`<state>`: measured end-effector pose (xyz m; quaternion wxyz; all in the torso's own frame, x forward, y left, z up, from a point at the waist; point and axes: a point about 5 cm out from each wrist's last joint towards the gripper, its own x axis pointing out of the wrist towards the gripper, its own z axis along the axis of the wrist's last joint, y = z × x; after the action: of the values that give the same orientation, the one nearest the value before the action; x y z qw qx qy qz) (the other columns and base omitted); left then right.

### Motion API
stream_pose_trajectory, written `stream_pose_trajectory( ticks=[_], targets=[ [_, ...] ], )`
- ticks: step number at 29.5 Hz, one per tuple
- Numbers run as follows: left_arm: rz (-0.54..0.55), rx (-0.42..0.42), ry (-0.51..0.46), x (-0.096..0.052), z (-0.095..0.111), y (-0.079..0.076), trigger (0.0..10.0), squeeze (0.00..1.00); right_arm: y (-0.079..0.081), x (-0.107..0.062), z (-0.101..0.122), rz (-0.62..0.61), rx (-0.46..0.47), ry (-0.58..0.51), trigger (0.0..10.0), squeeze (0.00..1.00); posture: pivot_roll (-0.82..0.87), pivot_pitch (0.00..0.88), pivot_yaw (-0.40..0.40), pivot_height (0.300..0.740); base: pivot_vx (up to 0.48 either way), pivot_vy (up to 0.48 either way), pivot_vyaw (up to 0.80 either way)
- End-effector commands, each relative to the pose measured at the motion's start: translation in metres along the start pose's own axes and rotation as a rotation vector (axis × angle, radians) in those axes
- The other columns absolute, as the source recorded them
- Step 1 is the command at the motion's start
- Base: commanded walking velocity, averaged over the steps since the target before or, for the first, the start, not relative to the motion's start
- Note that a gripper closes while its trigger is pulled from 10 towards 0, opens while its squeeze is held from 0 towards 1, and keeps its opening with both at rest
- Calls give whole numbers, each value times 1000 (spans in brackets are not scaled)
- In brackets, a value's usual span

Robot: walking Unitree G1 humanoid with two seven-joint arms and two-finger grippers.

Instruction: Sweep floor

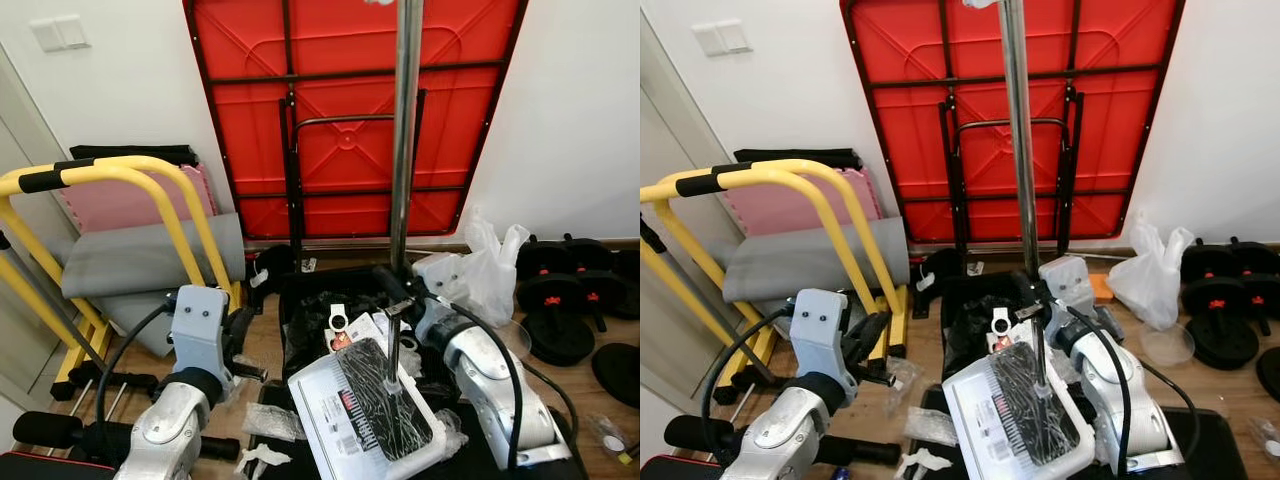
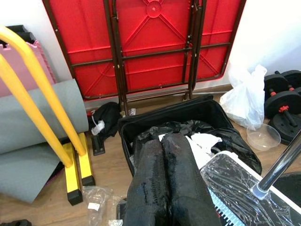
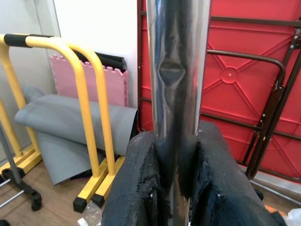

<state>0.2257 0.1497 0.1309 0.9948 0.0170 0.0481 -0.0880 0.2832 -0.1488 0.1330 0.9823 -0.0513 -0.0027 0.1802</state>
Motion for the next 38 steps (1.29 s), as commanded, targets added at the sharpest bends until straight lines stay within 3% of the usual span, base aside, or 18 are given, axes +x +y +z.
stream_pose_trajectory(
  ticks=[1, 16, 26, 38],
  targets=[
    [64, 4, 22, 1, -5, 6, 10000, 0, 2, 5, 15, 7, -6, -59, 10000, 0, -122, 0, 20, 740, 0, 0, -644],
    [64, 11, 22, 1, -4, 6, 10000, 0, 4, 8, 14, 20, 5, -41, 10000, 0, -123, 0, 15, 740, 0, 0, -395],
    [63, 16, 24, 1, -4, 7, 10000, 0, 4, 8, 15, 11, -3, -49, 10000, 0, -120, 0, 17, 740, 0, 0, 0],
    [62, 21, 24, 0, -4, 6, 10000, 0, 3, 9, 16, 4, 0, -50, 10000, 0, -119, 0, 21, 740, -252, 0, 0]
  ],
)
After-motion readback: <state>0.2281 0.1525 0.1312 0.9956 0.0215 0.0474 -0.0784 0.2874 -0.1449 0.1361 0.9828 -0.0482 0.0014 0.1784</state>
